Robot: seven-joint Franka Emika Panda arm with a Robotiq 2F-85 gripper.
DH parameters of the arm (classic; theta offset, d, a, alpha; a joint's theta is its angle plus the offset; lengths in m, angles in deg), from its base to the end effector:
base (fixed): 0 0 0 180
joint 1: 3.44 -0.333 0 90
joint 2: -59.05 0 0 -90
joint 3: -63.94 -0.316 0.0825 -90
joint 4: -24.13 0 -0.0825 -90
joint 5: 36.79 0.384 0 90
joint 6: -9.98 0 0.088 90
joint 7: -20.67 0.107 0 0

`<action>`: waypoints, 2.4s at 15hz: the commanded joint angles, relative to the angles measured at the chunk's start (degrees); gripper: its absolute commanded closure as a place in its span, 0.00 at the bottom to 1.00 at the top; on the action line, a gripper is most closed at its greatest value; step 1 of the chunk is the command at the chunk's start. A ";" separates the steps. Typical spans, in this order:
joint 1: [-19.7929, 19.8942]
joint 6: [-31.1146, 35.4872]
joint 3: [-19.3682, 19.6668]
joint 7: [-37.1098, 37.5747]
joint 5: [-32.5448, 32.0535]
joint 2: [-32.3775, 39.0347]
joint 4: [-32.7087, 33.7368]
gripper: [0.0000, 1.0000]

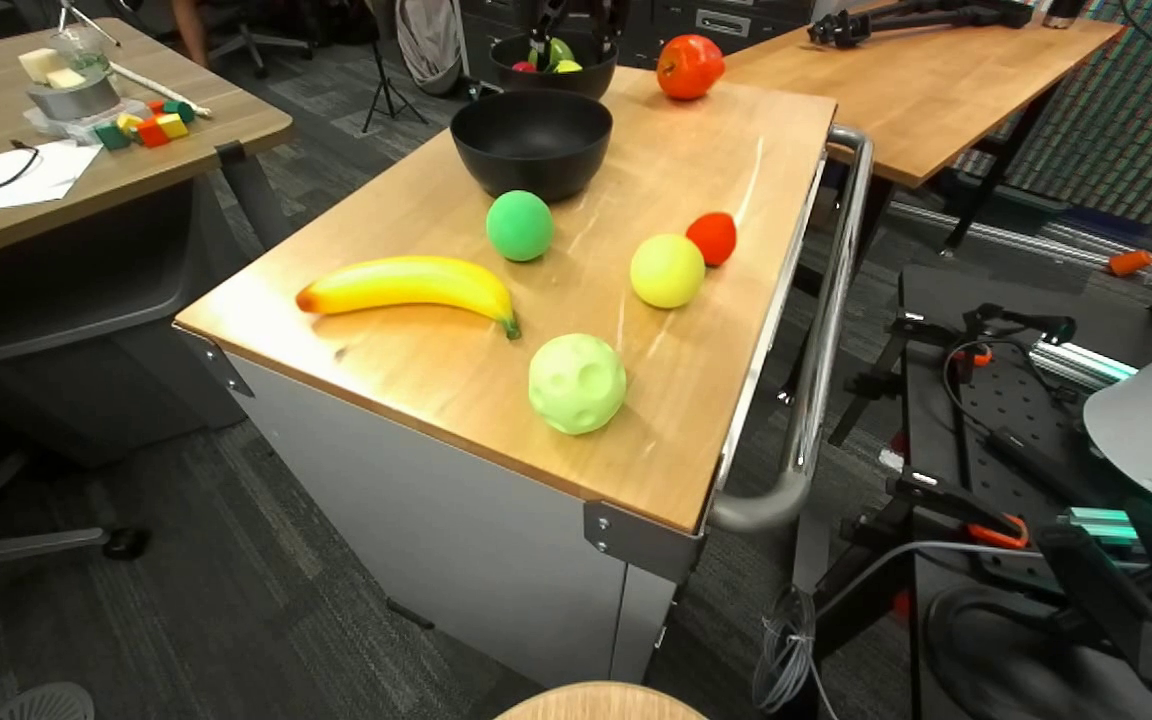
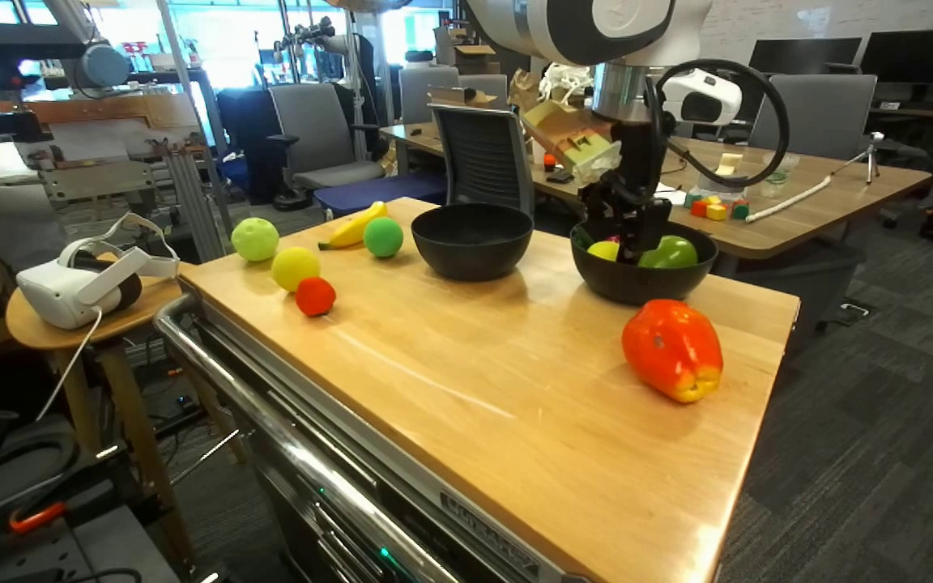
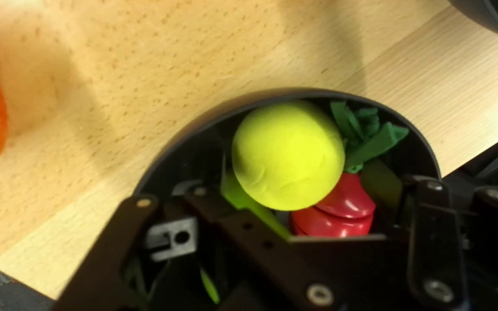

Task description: Pick the objects in the bowls and put them on the counter

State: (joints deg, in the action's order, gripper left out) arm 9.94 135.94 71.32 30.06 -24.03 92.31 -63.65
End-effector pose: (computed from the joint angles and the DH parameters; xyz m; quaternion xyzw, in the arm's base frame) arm 0.6726 -0.2311 0.3285 -0.9490 0.3065 -0.0516 0.0534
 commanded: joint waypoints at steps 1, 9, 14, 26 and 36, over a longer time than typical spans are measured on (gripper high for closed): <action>1.19 -3.29 -0.73 -0.09 1.40 3.11 5.68 0.35; 1.28 -4.71 -0.10 1.84 0.97 3.24 8.19 0.76; -1.19 -2.38 2.03 4.22 -3.22 -4.85 4.06 0.80; -5.72 0.79 3.92 16.85 -11.31 -24.08 -16.03 0.80; -4.13 5.03 2.85 15.57 -15.46 -39.00 -41.96 0.80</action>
State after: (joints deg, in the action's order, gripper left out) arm 5.45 138.02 74.53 46.07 -38.21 58.46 -98.57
